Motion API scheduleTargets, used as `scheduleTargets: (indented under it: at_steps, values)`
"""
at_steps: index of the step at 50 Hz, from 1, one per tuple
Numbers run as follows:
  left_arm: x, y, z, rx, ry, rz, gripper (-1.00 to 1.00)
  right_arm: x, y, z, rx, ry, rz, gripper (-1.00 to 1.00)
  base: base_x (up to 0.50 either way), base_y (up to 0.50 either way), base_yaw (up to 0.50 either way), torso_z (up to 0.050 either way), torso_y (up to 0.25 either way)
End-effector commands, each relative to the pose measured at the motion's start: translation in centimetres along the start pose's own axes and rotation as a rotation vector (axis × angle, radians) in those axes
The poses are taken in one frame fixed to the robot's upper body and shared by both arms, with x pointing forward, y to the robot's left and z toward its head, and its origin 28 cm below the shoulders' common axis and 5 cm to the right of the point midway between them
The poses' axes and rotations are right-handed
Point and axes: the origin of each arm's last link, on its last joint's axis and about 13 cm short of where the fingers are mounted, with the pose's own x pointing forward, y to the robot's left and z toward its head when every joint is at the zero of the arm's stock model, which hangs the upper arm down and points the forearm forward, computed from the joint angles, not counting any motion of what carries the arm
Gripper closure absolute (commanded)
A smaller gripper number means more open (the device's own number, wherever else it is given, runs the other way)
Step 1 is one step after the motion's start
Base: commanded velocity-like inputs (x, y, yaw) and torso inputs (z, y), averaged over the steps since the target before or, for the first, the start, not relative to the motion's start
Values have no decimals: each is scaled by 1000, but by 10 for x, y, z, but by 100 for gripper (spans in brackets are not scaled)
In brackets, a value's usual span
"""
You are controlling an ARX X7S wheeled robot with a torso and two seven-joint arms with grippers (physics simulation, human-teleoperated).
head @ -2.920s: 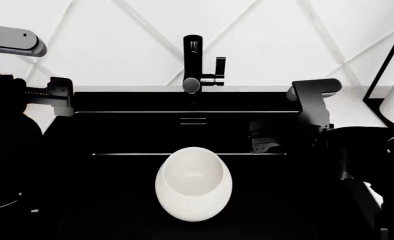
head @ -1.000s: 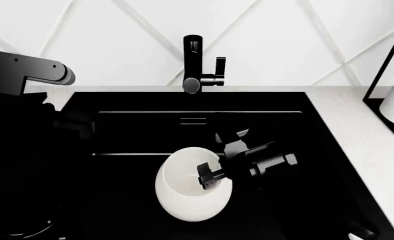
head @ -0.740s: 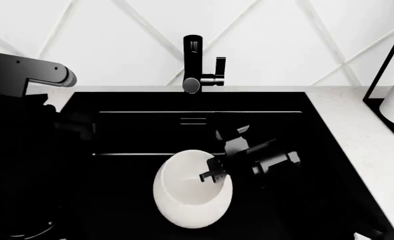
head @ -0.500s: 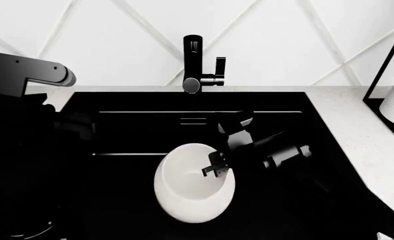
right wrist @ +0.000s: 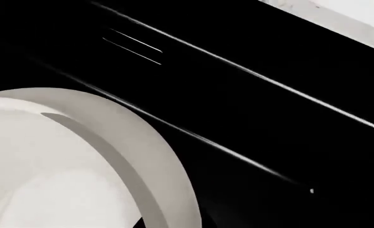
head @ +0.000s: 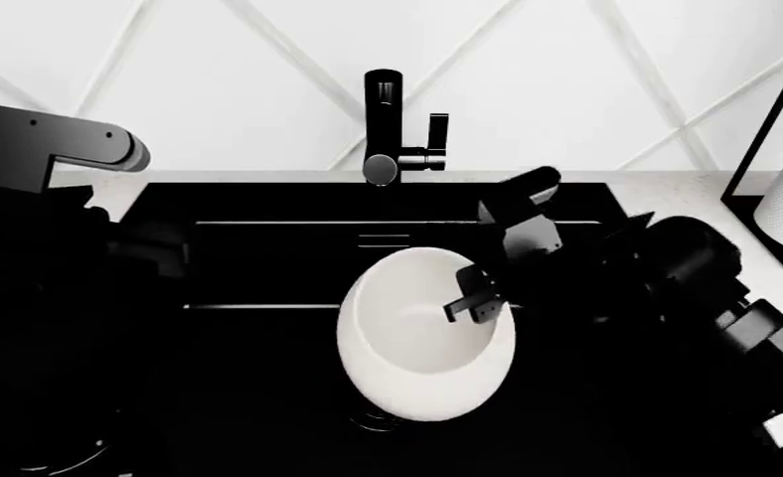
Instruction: Pick the cup and bowl from the sink and place them on the counter for drying.
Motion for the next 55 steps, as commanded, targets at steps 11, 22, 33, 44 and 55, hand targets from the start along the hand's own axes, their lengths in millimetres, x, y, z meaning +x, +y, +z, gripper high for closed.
scheduleTargets:
  at_steps: [11, 22, 33, 44, 55]
  values:
    - [4, -2, -4, -17, 0, 3, -100, -79, -35, 24, -32, -72, -127, 100, 0, 0, 0, 0, 0]
    - [2, 0, -7, -20, 1, 2, -100, -122, -61, 39, 17, -114, -232, 100, 0, 0, 0, 0, 0]
    - [2, 2, -6, -17, 4, -5, -100, -140, -87, 28, 134, -100, -309, 100, 0, 0, 0, 0, 0]
    - [3, 0, -10, -22, 8, -6, -100, -158, -115, 1, 278, -56, -408, 100, 0, 0, 0, 0, 0]
    - [3, 0, -10, -21, 9, -6, -100, -186, -126, -25, 339, -5, -485, 100, 0, 0, 0, 0, 0]
